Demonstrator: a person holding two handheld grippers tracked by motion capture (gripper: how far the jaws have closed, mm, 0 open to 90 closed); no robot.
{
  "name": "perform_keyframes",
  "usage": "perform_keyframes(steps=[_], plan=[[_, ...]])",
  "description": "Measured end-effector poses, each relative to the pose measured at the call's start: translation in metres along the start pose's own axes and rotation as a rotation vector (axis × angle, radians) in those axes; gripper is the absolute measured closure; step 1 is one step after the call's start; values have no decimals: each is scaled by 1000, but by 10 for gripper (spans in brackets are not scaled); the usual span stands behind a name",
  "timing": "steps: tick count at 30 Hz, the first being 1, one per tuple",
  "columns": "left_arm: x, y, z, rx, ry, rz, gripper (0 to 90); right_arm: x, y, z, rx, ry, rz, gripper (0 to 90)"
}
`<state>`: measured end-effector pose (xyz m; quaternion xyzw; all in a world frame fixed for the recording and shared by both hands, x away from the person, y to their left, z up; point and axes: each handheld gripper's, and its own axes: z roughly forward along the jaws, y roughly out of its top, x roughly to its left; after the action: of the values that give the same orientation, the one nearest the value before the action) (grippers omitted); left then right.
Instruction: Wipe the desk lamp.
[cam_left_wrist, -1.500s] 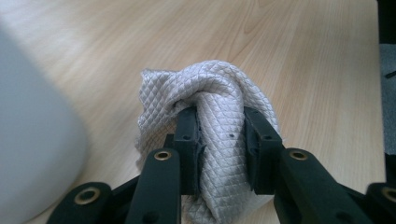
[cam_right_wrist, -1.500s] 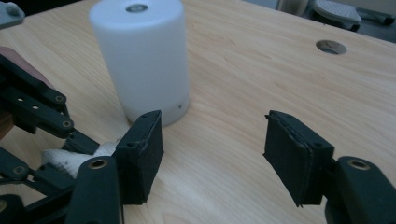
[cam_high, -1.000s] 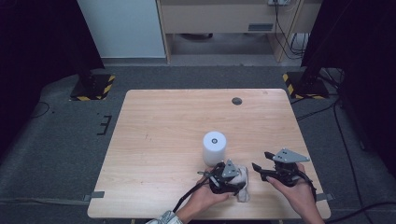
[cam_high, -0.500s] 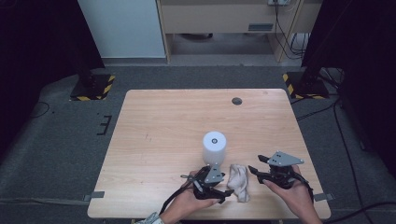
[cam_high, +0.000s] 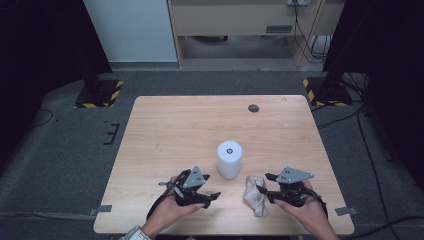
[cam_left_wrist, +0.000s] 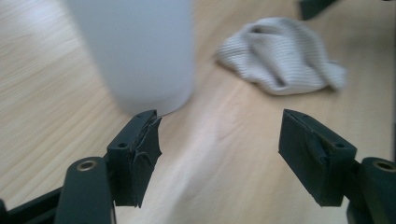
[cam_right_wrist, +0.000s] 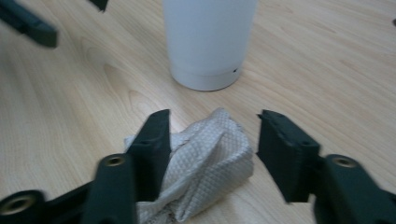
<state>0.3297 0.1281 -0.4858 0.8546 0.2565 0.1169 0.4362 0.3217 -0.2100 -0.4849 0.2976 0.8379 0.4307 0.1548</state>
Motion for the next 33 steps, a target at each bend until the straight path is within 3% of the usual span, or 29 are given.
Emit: perform_keyframes(steps=[3,5,10,13,19,25,33], plan=[[13,0,-1,-34,30,-40,241,3,-1,5,12,-1,5,286],[19,-1,-1,-45,43,-43,197,4,-1,9,21,-14,16,232],[25,7,1,-117,59,-57,138,4,-4,27,96,-52,23,205],[25,12,5,-112,47,-38,98,0,-6,33,120,-43,44,205],[31,21,16,-131,49,-51,72,2,-9,43,166,-20,45,290],[31,34,27,-143,32,-72,66,0,-11,46,185,24,88,429],[34,53,42,-147,17,-40,58,-4,-10,47,198,116,118,604]])
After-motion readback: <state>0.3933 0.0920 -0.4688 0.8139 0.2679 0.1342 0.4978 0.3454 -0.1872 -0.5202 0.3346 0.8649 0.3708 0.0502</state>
